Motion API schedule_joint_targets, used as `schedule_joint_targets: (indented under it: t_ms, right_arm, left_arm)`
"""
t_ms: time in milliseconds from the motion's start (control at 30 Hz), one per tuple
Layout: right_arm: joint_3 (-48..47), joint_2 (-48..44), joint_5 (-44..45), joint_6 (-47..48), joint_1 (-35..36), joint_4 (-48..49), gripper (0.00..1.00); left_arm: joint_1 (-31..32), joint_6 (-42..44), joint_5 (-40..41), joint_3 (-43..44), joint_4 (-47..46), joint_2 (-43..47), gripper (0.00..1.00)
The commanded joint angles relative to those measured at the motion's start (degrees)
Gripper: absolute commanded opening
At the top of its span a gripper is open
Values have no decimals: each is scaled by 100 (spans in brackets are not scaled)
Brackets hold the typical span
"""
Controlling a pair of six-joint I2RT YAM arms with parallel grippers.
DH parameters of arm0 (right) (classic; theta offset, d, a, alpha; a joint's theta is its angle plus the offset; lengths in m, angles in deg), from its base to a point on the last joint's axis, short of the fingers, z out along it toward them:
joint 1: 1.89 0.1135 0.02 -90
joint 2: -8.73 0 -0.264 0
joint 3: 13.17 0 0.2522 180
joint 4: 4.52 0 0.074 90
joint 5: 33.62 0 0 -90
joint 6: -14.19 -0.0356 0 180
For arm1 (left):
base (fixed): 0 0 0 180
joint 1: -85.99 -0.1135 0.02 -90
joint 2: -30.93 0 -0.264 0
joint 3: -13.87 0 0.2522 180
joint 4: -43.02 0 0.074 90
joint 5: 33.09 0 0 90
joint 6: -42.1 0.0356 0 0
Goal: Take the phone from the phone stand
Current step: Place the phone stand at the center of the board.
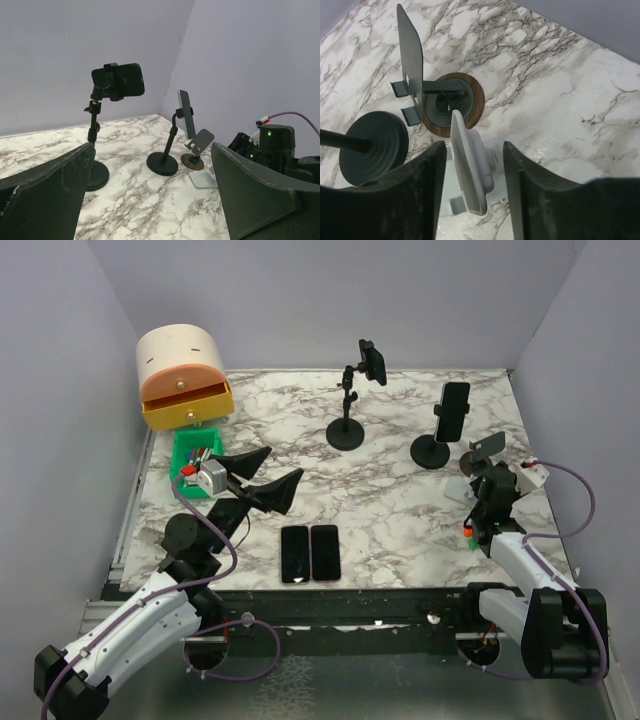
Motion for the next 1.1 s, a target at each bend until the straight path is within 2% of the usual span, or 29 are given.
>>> schedule_joint_targets:
  t_ms: [0,200,400,467,667,733,800,933,1000,1067]
  right_arm:
    - [-10,76,284,-106,-56,-193,57]
    - [-79,-12,349,-262,-66,-429,70]
    - [-445,-338,784,-539,-60,-1192,89]
    - [-645,-529,878,-592,-66,-1463,99]
    - [-1510,-1089,708,-632,-65,-2317,100]
    - [-1872,-1212,292,-530,-66,-2527,99]
    - [-2176,-1312,-480,-409,-65,-2504,94]
    - [-2572,-1476,-2785,-190,-53,-1835,80]
    - [-2964,-1339,-3553,-149,57,-1807,80]
    - [-3278,-1142,-3882,-47,279,-2118,83]
  left_arm:
    - [11,-76,-137,110,-15,-50,99]
    - [11,-67,-125,114,-6,-54,99]
    - [14,-83,-116,123,2,-83,99]
    - [14,-100,-115,126,9,-115,99]
    - [12,-138,-115,181,92,-192,99]
    - [15,-131,-89,200,135,-209,99]
    - [16,-116,-29,201,187,-212,99]
    - [11,-226,862,184,380,-191,99]
    - [11,-419,1296,186,478,-222,99]
    - [11,-455,1413,237,581,-290,99]
